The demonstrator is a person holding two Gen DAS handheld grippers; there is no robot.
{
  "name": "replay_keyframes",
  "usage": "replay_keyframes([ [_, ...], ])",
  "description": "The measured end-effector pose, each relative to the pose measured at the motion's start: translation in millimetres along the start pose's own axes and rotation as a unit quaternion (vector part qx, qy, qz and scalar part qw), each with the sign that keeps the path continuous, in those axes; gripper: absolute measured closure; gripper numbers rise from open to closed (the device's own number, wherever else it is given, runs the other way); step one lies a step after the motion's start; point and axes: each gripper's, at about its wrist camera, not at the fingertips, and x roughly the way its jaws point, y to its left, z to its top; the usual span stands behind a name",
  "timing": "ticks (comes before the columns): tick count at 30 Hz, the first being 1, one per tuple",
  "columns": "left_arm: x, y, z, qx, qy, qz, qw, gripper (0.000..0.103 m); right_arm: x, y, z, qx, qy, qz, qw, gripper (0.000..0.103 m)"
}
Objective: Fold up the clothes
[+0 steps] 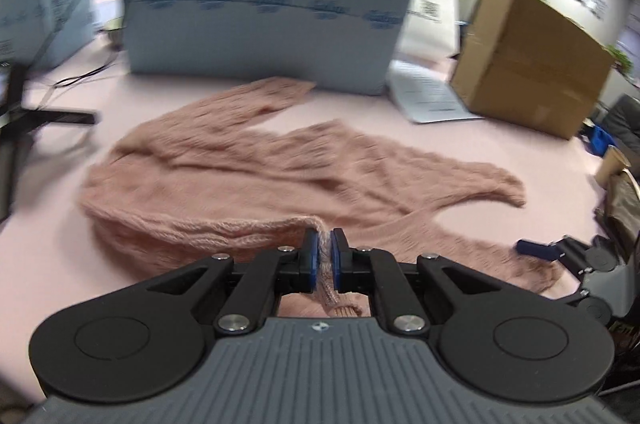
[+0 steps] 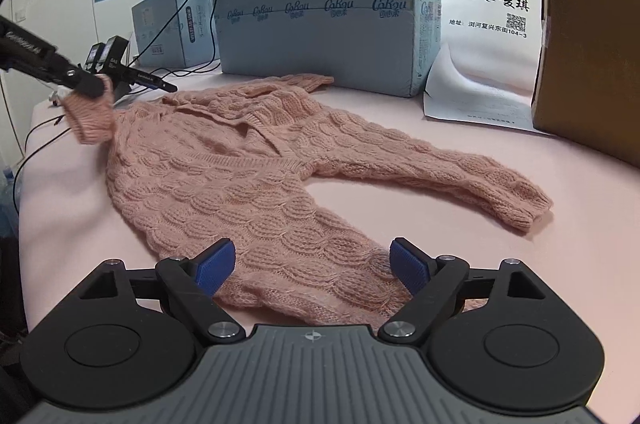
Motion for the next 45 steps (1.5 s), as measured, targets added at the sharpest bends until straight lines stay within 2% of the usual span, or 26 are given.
replay_keyframes([
  [3, 25, -20, 10, 0.024, 0.015, -0.023, 0.9994, 0.097, 0, -5, 0, 0.011, -0.001, -0.005, 1.000, 0.019],
  [11, 70, -43, 18, 0.041, 0.050, -0.050, 0.9967, 0.097, 0, -8, 1, 0.018, -0.001, -0.009, 1.000, 0.019],
  [22, 104, -49, 12, 0.057, 0.091, -0.049, 0.9930, 0.095, -1, -10, -1, 0.023, 0.005, -0.012, 1.000, 0.018],
  [24, 109, -52, 10, 0.071, 0.097, -0.046, 0.9916, 0.077, -1, -10, -1, 0.025, 0.007, -0.013, 1.000, 0.017],
  [26, 110, -54, 9, 0.076, 0.089, -0.045, 0.9921, 0.027, -1, -11, -1, 0.026, 0.008, -0.014, 1.000, 0.016],
  [27, 110, -54, 8, 0.076, 0.082, -0.044, 0.9928, 0.021, -1, -11, -2, 0.027, 0.009, -0.014, 0.999, 0.016],
  [31, 95, -47, 13, 0.061, 0.052, -0.052, 0.9954, 0.021, -2, -13, -2, 0.031, 0.013, -0.016, 0.999, 0.015],
  [33, 85, -39, 16, 0.054, 0.038, -0.045, 0.9968, 0.021, -2, -13, -3, 0.032, 0.014, -0.017, 0.999, 0.014],
  [39, 62, 1, 16, 0.028, -0.011, 0.047, 0.9984, 0.020, 0, -16, -2, 0.036, 0.010, -0.017, 0.999, 0.015],
  [42, 62, 35, 8, -0.012, -0.014, 0.078, 0.9968, 0.020, 0, -19, 0, 0.037, -0.001, -0.012, 0.999, 0.016],
  [45, 75, 66, -6, -0.045, 0.007, 0.060, 0.9972, 0.020, 3, -20, 1, 0.041, 0.008, -0.007, 0.999, 0.016],
])
